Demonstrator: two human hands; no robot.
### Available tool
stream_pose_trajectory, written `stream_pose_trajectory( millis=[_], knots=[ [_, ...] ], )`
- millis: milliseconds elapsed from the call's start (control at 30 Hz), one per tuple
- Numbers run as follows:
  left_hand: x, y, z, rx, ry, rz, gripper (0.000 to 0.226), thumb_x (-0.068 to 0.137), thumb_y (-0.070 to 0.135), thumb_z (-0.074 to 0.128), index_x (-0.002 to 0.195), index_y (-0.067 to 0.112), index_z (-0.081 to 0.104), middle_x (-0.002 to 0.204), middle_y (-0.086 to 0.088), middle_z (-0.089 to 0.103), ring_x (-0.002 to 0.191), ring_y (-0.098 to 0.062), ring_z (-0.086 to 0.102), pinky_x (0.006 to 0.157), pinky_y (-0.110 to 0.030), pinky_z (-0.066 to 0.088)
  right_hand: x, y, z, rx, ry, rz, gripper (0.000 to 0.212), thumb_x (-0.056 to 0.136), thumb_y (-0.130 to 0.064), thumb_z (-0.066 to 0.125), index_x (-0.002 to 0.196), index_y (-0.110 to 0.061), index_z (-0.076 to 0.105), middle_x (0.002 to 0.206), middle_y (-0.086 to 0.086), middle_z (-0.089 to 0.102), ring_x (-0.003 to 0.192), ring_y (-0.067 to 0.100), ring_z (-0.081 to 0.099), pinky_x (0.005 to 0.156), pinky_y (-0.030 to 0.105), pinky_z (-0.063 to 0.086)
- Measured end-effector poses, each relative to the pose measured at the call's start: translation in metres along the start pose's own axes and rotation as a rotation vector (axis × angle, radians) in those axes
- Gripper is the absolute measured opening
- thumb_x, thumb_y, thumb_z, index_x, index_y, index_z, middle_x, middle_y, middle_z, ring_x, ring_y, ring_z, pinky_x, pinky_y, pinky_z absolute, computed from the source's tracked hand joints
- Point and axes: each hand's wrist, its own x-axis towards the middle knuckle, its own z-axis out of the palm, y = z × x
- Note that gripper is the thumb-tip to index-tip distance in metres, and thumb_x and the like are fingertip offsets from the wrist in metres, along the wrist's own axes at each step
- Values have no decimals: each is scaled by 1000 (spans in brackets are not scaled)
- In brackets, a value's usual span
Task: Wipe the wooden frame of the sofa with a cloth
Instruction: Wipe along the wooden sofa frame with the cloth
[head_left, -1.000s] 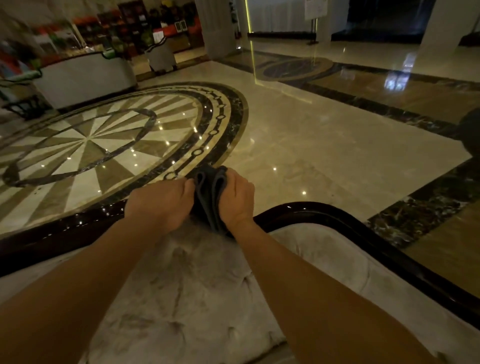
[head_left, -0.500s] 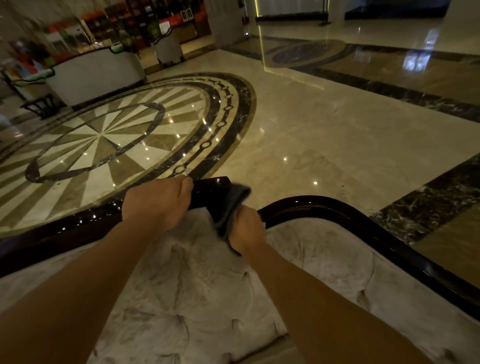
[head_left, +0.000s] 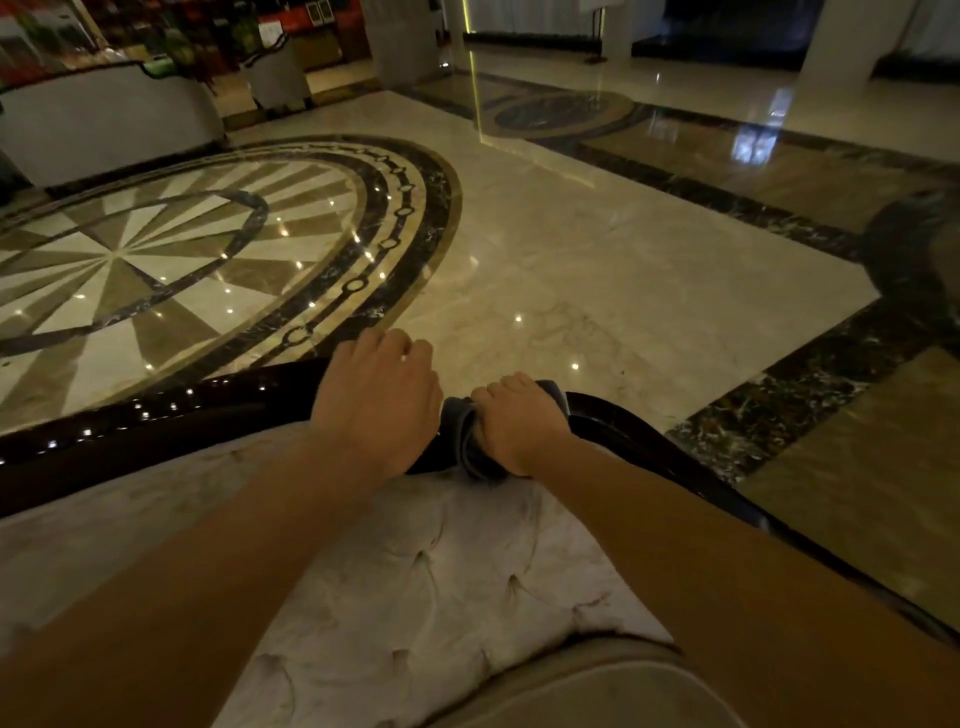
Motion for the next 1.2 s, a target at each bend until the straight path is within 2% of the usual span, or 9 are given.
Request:
stream_pose_trajectory(
  millis=[133, 267, 400, 500, 700, 900, 1000, 1100, 1200],
  knots=[
    [21, 43, 35, -230, -34, -41, 32, 99, 19, 41, 128, 9, 52, 130, -13, 53, 119, -30, 49, 98, -44, 45, -17, 39, 7, 39, 123, 37, 38, 102, -32, 24, 104, -14, 57, 98, 9, 67, 88, 31, 57, 91, 42, 41],
    [52, 106, 84, -354, -160, -82, 28, 101, 20, 36, 117, 6, 54, 118, -17, 57, 105, -35, 54, 90, -50, 46, -90, 131, 14, 165, 135, 307, 36, 103, -34, 26, 112, -15, 55, 97, 8, 65, 85, 31, 59, 75, 38, 43],
    [70, 163, 104, -303, -120, -24, 32, 102, 25, 32, 113, 6, 56, 110, -17, 61, 96, -35, 57, 87, -50, 47, -174, 161, 37, 184, 90, 496, 37, 101, -40, 21, 113, -21, 50, 97, 3, 64, 83, 25, 60, 66, 35, 45],
    [86, 198, 113, -200, -68, 113, 33, 101, 26, 29, 113, 9, 55, 109, -13, 62, 95, -33, 59, 82, -45, 49, -216, 161, 34, 73, -15, 524, 34, 99, -45, 18, 102, -26, 46, 91, -2, 63, 75, 20, 59, 53, 27, 29],
    [64, 343, 127, -120, -241, 462, 34, 98, 31, 24, 95, 13, 52, 97, -13, 62, 78, -31, 53, 68, -38, 36, -326, 187, 13, -47, -170, 641, 34, 100, -43, 30, 113, -17, 47, 99, 4, 64, 81, 27, 60, 50, 31, 28],
    [13, 417, 134, -82, -473, 483, 36, 101, 44, 19, 87, 23, 44, 108, -7, 66, 101, -33, 60, 98, -51, 39, -393, 187, -4, -84, -95, 727, 37, 96, -42, 31, 111, -14, 50, 101, 6, 63, 92, 27, 60, 59, 35, 42],
    [3, 416, 138, -42, -400, 507, 43, 99, 45, 16, 92, 20, 51, 108, -12, 65, 104, -38, 58, 99, -54, 39, -431, 185, -14, -114, -58, 723, 53, 96, -44, 31, 130, -8, 50, 125, 12, 62, 118, 32, 58, 85, 38, 54],
    [-15, 424, 136, -89, -332, 496, 55, 98, 47, 19, 105, 10, 60, 106, -19, 63, 104, -40, 55, 96, -53, 40, -487, 182, -22, -117, -103, 690, 63, 101, -45, 26, 147, -3, 34, 151, 20, 43, 142, 37, 37, 111, 44, 39],
    [-41, 442, 128, -169, -299, 518, 49, 100, 43, 29, 110, 5, 58, 114, -25, 62, 108, -45, 54, 93, -52, 43, -536, 177, -29, -112, -165, 703, 64, 104, -45, 27, 153, -4, 22, 161, 19, 24, 149, 36, 20, 118, 47, 30]
  ],
)
